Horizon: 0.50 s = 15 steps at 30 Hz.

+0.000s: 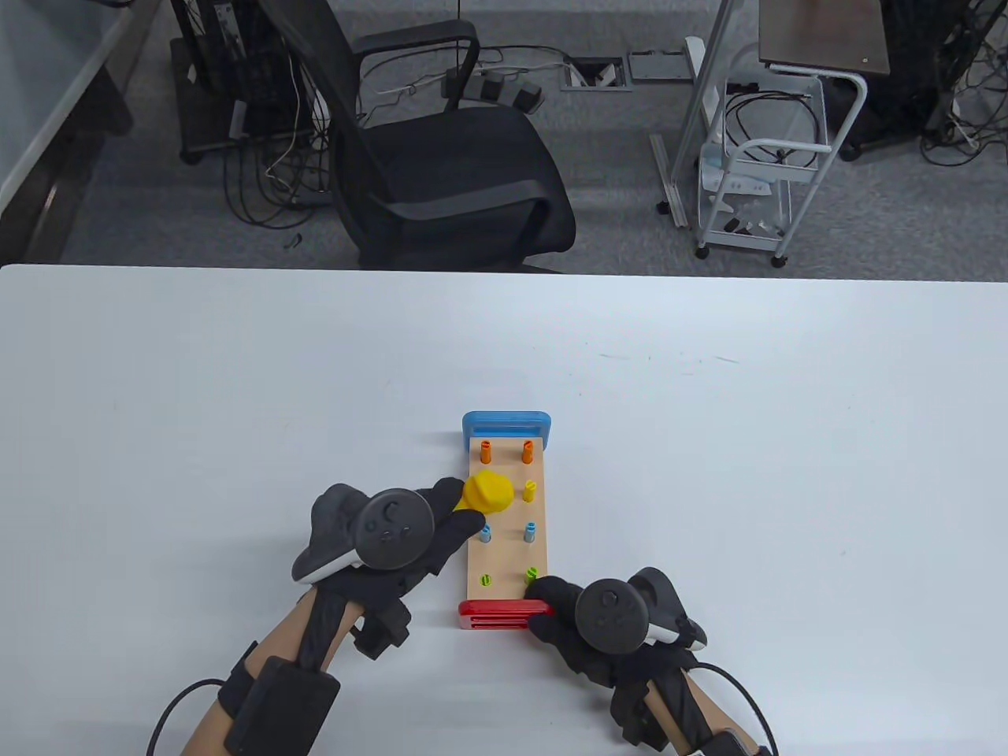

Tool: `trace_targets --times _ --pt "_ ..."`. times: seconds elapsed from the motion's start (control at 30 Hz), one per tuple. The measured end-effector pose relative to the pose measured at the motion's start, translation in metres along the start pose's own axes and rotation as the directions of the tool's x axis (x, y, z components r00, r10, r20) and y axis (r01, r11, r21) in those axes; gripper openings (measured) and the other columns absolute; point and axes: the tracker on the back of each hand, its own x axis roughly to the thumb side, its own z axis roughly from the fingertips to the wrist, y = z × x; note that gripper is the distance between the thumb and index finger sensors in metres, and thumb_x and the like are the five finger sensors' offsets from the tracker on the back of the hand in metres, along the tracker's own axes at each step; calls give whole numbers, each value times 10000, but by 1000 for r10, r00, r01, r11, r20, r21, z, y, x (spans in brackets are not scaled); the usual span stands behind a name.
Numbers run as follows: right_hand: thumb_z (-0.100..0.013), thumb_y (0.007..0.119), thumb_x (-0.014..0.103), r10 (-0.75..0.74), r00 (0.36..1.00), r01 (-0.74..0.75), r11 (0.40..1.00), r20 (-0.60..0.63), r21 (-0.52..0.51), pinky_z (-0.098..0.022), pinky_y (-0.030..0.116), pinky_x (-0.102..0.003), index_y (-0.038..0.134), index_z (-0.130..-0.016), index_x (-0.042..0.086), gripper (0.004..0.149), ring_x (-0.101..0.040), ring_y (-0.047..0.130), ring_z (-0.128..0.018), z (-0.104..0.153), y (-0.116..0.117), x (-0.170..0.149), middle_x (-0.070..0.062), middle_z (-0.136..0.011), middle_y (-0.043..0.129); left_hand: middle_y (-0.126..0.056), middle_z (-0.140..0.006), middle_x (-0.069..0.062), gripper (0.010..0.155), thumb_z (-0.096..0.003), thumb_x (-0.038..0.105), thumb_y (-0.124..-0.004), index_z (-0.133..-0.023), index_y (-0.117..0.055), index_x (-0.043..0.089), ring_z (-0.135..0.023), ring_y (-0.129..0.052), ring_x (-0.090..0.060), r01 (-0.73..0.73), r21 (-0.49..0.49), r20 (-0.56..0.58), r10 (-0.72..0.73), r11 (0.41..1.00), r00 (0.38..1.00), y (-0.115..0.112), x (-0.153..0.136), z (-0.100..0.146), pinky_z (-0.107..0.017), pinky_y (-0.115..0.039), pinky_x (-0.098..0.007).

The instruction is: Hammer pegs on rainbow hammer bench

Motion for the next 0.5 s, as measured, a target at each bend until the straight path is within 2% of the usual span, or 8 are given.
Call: trace_targets --times 0.03,0.07,0.13,0.3,0.37,0.4,0.43,0.5 --pt "-577 400 447 -2 1000 2 1000 0 0 -583 690 -663 405 -1084 104 612 -501 824 -800 0 0 0 -325 -1045 695 -1049 -547 -118 675 -559 556 -574 -966 -778 59 -204 -1043 -247 101 -130 -29 -105 986 994 -14 -2 -6 -146 -882 -338" --pt "-576 401 447 -1 1000 1 1000 -1 1 -583 691 -663 407 -1084 104 612 -502 824 -800 0 0 0 -328 -1044 696 -987 -648 49 659 -540 615 -422 -1001 -615 184 -304 -1059 -101 262 -402 -30 -299 877 954 -28 -6 -8 -236 -922 -232" --pt "-577 400 447 3 1000 -3 1000 -2 1 -583 690 -664 405 -1085 105 612 -503 826 -799 0 0 0 -324 -1046 698 -1046 -542 -126 671 -558 552 -578 -958 -778 52 -199 -1039 -255 65 -140 -40 -72 988 997 -12 -3 -6 -145 -878 -348" --pt "-576 400 447 1 1000 -1 1000 -1 2 -583 690 -664 406 -1084 104 612 -501 824 -801 0 0 0 -324 -1045 697 -1011 -613 -109 676 -565 570 -535 -1003 -706 84 -275 -1033 -248 -43 10 -6 43 999 999 9 -1 4 -205 -876 -341" --pt "-577 401 447 0 1000 0 1000 1 1 -582 691 -664 407 -1084 103 613 -503 824 -800 0 0 0 -325 -1043 698 -1034 -571 -116 675 -562 562 -557 -979 -751 68 -228 -1038 -249 14 -37 -17 -14 999 1000 -9 -4 0 -166 -878 -340" --pt "-577 401 448 -1 1000 1 1000 1 2 -583 689 -665 406 -1084 103 613 -501 825 -799 0 0 0 -327 -1043 697 -1044 -548 -118 670 -563 558 -566 -965 -773 64 -203 -1039 -246 168 -254 -57 -188 953 980 -30 -6 -7 -149 -878 -337" --pt "-576 401 447 -1 1000 1 1000 1 2 -582 689 -664 406 -1083 104 612 -501 823 -800 0 0 0 -328 -1043 696 -976 -663 34 662 -563 609 -414 -1014 -600 161 -311 -1049 -111 244 -398 -26 -277 884 960 -26 -11 -1 -242 -914 -235" --pt "-577 400 447 2 1000 -2 1000 -1 2 -582 690 -665 406 -1084 104 612 -501 824 -800 0 0 0 -326 -1045 697 -1050 -528 -124 670 -556 552 -579 -950 -785 51 -180 -1035 -253 96 -163 -62 -107 982 992 -20 -5 -6 -133 -875 -347"
